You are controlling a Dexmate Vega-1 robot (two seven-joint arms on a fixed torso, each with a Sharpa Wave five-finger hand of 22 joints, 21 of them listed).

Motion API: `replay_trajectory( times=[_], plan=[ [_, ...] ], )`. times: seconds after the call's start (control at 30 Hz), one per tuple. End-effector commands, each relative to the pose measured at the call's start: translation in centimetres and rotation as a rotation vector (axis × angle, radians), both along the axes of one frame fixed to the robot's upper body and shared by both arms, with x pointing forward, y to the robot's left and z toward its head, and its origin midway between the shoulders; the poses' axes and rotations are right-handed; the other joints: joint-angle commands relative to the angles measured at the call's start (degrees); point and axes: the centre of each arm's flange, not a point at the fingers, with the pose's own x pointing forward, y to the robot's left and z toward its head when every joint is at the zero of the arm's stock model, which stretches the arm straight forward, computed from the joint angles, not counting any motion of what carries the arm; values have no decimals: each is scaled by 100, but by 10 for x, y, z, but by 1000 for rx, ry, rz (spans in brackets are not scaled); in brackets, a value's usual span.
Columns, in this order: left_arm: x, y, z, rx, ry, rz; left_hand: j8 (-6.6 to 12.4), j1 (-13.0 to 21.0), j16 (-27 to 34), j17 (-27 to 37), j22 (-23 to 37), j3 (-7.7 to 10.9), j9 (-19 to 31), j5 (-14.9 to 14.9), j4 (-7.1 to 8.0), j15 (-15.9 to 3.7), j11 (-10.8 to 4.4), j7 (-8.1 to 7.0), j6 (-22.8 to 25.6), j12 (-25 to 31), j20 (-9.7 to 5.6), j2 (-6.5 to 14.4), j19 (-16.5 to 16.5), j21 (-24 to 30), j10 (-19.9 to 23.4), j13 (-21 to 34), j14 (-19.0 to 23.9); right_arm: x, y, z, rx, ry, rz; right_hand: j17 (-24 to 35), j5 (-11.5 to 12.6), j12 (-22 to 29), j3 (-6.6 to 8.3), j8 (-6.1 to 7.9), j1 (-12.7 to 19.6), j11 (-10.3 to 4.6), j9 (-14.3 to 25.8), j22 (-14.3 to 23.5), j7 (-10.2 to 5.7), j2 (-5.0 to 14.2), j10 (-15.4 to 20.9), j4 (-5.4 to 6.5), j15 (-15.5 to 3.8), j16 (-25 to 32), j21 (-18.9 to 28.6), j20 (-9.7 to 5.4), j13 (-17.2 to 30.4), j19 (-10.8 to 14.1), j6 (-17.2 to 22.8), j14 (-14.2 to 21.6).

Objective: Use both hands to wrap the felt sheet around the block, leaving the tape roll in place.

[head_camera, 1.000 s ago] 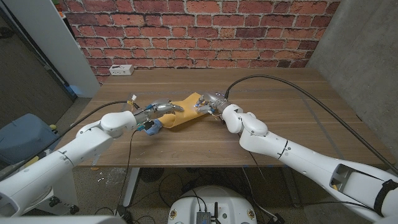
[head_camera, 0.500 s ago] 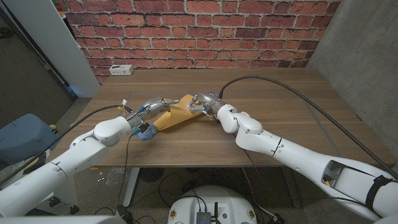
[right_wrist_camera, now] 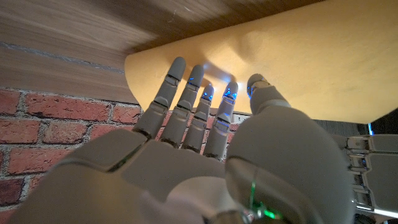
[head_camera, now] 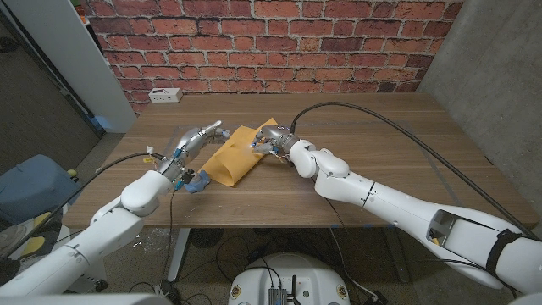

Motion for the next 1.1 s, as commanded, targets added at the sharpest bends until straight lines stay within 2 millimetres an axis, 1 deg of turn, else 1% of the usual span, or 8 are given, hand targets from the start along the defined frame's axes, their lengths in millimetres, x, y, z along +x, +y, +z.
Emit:
replay_trajectory(
  times=[0.03, 0.33, 0.4, 0.47, 0.57, 0.63, 0.8, 1.1],
  plan=[
    [-15, 15, -14, -275, -228, 126, 21, -39, 310, 371, -11, -6, -65, 28, 80, 56, 65, 42, 136, 278, -9, 336, 227, 109, 157, 281, 236, 4, 7, 4, -12, -3, 14, 26, 38, -3, -22, 22, -32, 1, 10, 30, 0, 20, 48, 5, -479, 35, 3, 12, 13, -48, 43, 26],
    [-20, 15, -22, -278, -252, 285, 21, 154, 766, 956, -59, 213, -330, -38, -53, 29, 99, 62, 608, 747, -134, 1005, 704, 339, 454, 715, 446, 4, 19, 5, -17, 15, 80, -47, 69, -26, 42, 8, -5, -26, 11, 28, -8, 183, 18, 14, -528, -79, 6, -44, 6, -71, 10, -123],
    [-20, 13, -22, -253, -251, 296, -26, 328, 807, 1032, -65, 377, -418, -57, -159, 32, 102, 74, 633, 784, -157, 1214, 737, 378, 407, 783, 430, 5, 23, 6, -20, 16, 92, -61, 72, -37, 50, -1, 0, -22, 11, 28, -17, 199, -7, 11, -520, -91, 6, -54, 5, -75, -15, -130],
    [-20, 10, -20, -190, -236, 319, -166, 499, 791, 1073, -70, 563, -545, -52, -303, 60, 132, -113, 495, 817, -181, 1331, 746, 425, 327, 857, 370, 6, 30, 5, -30, 22, 113, -74, 77, -44, 67, -7, 25, -29, 11, 28, -31, 219, -21, -3, -517, -102, 7, -62, 4, -76, -35, -134],
    [-22, 7, -17, -119, -222, 366, -304, 775, 751, 1084, -73, 884, -698, 46, -512, 35, 115, -158, 427, 840, -222, 1480, 776, 506, 243, 911, 323, 9, 38, 4, -43, 30, 132, -81, 82, -57, 87, -17, 73, -16, 12, 28, -34, 255, -48, -30, -553, -113, 8, -97, 2, -80, -68, -160],
    [-22, 7, -16, -81, -211, 407, -432, 1078, 696, 1044, -78, 1265, -865, 209, -739, -30, 67, -247, 422, 845, -269, 1494, 791, 600, 200, 929, 337, 11, 44, 3, -55, 40, 143, -71, 81, -63, 96, -29, 120, -31, 12, 28, -52, 296, -62, -54, -559, -115, 7, -130, 0, -92, -111, -202],
    [-22, 5, -16, -29, -184, 442, -553, 1228, 538, 881, -96, 1550, -1039, 346, -827, -88, 27, -297, 461, 800, -294, 1436, 690, 650, 173, 865, 321, 18, 55, 2, -88, 65, 145, -139, 45, -149, 133, -74, 168, -76, 15, 25, -117, 464, -302, -55, -573, -287, 0, -247, -11, -156, -351, -565],
    [-19, 5, -16, -12, -160, 442, -669, 1212, 413, 772, -117, 1695, -1184, 429, -793, -66, 6, -288, 466, 739, -272, 1387, 584, 681, 132, 798, 283, 27, 66, 3, -119, 73, 137, -233, -14, -204, 147, -103, 162, -119, 17, 19, -167, 583, -578, -42, -585, -434, -49, -295, -29, -321, -636, -860]
  ],
)
